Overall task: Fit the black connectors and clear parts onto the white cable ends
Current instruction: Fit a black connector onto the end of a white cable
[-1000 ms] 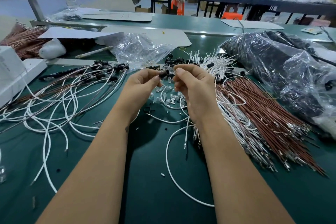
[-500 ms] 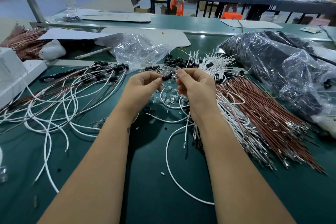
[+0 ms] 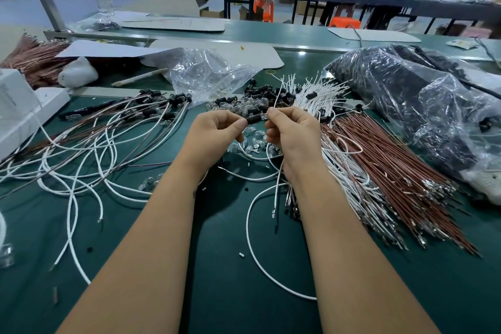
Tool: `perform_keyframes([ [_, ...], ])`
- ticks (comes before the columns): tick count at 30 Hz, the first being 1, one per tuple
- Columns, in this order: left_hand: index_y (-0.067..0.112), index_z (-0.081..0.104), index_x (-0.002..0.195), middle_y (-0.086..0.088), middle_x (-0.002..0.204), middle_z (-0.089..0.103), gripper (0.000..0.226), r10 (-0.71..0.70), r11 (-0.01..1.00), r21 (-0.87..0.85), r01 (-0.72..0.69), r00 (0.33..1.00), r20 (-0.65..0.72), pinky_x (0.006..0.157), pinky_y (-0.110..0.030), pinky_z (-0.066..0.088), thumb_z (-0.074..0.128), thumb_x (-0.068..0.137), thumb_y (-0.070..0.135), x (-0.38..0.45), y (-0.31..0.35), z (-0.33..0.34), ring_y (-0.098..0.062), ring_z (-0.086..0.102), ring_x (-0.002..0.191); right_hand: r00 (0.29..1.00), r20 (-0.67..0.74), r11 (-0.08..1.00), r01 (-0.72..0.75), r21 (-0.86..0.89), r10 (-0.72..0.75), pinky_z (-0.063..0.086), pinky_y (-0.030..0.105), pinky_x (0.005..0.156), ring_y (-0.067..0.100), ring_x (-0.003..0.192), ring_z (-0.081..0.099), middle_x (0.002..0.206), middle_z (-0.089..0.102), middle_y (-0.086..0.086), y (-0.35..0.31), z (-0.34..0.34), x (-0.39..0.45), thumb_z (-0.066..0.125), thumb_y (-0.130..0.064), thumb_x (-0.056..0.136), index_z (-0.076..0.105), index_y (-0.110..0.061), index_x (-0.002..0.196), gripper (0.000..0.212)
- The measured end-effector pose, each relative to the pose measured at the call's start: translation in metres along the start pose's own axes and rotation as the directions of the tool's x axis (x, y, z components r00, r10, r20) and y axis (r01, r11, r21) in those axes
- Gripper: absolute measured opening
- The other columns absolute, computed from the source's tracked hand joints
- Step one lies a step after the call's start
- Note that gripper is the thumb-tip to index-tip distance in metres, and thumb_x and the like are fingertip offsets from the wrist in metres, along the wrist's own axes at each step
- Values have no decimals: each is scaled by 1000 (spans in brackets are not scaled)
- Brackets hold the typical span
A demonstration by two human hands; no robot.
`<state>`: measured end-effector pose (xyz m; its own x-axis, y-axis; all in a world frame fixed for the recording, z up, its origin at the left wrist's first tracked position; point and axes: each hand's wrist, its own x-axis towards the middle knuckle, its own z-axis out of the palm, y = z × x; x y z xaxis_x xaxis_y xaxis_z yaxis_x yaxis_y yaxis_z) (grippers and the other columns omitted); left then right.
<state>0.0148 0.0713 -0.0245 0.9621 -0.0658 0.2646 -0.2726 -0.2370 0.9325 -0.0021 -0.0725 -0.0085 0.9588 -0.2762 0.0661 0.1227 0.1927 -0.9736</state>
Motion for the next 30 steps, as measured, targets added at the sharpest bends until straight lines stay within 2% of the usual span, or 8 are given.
perform_keyframes([
  [7, 6, 69, 89, 0, 64, 65, 7, 23, 1000, -7, -23, 1000, 0, 51, -5, 37, 64, 90, 12, -2, 3, 2, 4, 50, 45, 1000, 0, 996, 11, -86, -11, 46, 17, 48, 2, 46, 51, 57, 59, -3, 4, 1, 2, 64, -8, 90, 62, -10, 75, 15],
  [16, 2, 69, 89, -4, 67, 64, 5, 112, 992, 55, -110, 993, -41, 62, -14, 47, 67, 87, 7, -5, 5, 7, -6, 57, 60, 999, 8, 986, 33, -160, -32, 46, 19, 51, 2, 48, 51, 57, 58, -5, 8, 1, 1, 66, -11, 90, 64, -16, 73, 18],
  [19, 5, 71, 88, -5, 68, 66, 6, 102, 994, 37, -100, 993, -52, 60, -13, 45, 70, 86, 11, -5, 4, 4, -5, 57, 59, 999, 8, 970, 53, -238, -53, 45, 22, 55, 6, 54, 51, 62, 58, -4, 9, 1, 3, 67, -14, 89, 65, -19, 73, 17],
  [22, 5, 71, 88, -2, 67, 66, 7, 80, 997, 8, -79, 995, -59, 61, -12, 46, 71, 85, 12, -5, 2, 4, -3, 59, 59, 995, 22, 955, 97, -280, -94, 45, 19, 54, 4, 55, 51, 62, 58, -7, 9, 0, 3, 68, -15, 88, 65, -21, 75, 15],
  [25, 14, 70, 82, 7, 59, 62, 7, 30, 999, -38, -32, 997, -69, 58, -13, 43, 68, 88, 17, -3, 0, 2, -5, 53, 56, 990, 62, 959, 135, -249, -123, 45, 15, 52, 0, 51, 50, 62, 58, -8, 9, 0, 3, 67, -14, 89, 66, -20, 78, 13],
  [27, 18, 68, 79, 9, 57, 60, 11, 1, 998, -62, -4, 998, -62, 57, -17, 40, 66, 89, 22, -2, -1, 1, -10, 49, 57, 993, 85, 980, 96, -174, -82, 46, 16, 53, 1, 51, 51, 60, 59, -8, 10, 1, 3, 64, -13, 91, 65, -17, 81, 11],
  [30, 14, 67, 79, 5, 61, 64, 11, 23, 997, -68, -25, 999, -31, 58, -13, 43, 67, 88, 20, -3, 1, 2, -5, 54, 56, 995, 96, 996, 12, -93, -3, 46, 19, 51, 4, 48, 52, 54, 60, -8, 11, 1, 3, 60, -14, 94, 62, -13, 80, 15],
])
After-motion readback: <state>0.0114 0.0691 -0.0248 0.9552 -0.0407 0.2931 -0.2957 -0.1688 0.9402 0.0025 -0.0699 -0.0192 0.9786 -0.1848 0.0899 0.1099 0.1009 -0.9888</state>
